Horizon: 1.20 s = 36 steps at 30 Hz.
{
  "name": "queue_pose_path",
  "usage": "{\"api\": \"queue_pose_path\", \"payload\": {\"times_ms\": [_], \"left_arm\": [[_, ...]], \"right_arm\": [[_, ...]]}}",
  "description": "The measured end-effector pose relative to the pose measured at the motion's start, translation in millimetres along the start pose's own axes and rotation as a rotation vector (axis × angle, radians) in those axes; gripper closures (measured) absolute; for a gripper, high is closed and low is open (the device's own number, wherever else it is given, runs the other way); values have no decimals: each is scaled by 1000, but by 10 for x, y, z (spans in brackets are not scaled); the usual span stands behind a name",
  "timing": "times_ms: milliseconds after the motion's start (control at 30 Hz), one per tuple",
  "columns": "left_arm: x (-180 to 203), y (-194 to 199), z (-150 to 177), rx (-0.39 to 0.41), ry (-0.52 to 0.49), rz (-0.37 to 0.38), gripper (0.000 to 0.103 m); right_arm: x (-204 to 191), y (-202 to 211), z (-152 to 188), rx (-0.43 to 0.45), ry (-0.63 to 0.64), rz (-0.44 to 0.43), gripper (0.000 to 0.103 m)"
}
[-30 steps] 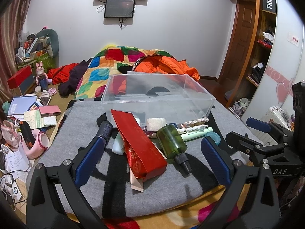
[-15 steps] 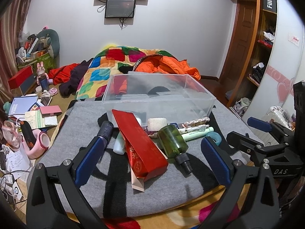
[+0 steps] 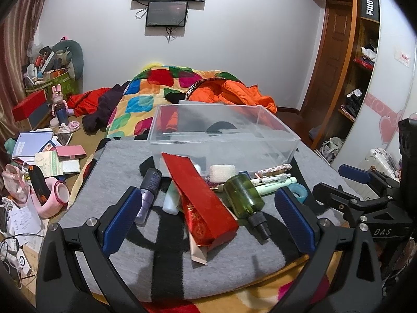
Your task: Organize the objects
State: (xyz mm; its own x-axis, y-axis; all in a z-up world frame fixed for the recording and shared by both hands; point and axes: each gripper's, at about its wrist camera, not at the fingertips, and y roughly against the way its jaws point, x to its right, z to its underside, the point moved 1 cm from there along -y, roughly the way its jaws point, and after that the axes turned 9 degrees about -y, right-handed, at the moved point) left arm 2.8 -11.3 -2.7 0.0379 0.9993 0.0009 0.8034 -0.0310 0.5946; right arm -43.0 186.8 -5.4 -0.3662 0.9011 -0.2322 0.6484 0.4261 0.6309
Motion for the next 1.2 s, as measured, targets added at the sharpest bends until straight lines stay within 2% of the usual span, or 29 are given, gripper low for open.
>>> {"api": "queue_pose_path", "payload": {"times_ms": [200, 267, 333, 500, 567, 700, 800, 933, 1000, 1067, 1100, 1200], "left_arm": [[-237, -18, 75, -1, 32, -7, 2], [-311, -42, 106, -13, 34, -27, 17], [-400, -89, 139, -37, 42, -39, 23], [-676, -248, 211, -76, 106, -54, 33], [-756, -354, 208, -100, 120, -43, 40], [-809, -573, 177, -152, 103, -38, 43], [-831, -748, 128, -191, 82, -36, 46], [-886, -914, 87, -241, 79, -13, 49], [-902, -1011, 74, -271, 71, -4, 49], [-898, -1086, 68, -294, 57, -7, 55], [-895, -1128, 68, -306, 53, -3, 56], [-882, -1236, 91, -333, 54, 12, 69]], "right_arm": [[78, -88, 9, -16, -3, 16, 0], [131, -128, 18, -24, -13, 22, 0], [184, -175, 16, -29, -23, 31, 0], [289, -293, 45, -55, -47, 49, 2], [309, -324, 56, -63, -48, 47, 6], [295, -403, 61, -81, -34, 46, 10], [275, -481, 88, -104, -24, 47, 20], [293, -607, 117, -145, -26, 43, 40], [307, -650, 128, -162, -31, 37, 47], [323, -677, 142, -170, -32, 31, 58], [324, -685, 148, -172, -31, 27, 60], [318, -674, 166, -169, -29, 12, 67]]}}
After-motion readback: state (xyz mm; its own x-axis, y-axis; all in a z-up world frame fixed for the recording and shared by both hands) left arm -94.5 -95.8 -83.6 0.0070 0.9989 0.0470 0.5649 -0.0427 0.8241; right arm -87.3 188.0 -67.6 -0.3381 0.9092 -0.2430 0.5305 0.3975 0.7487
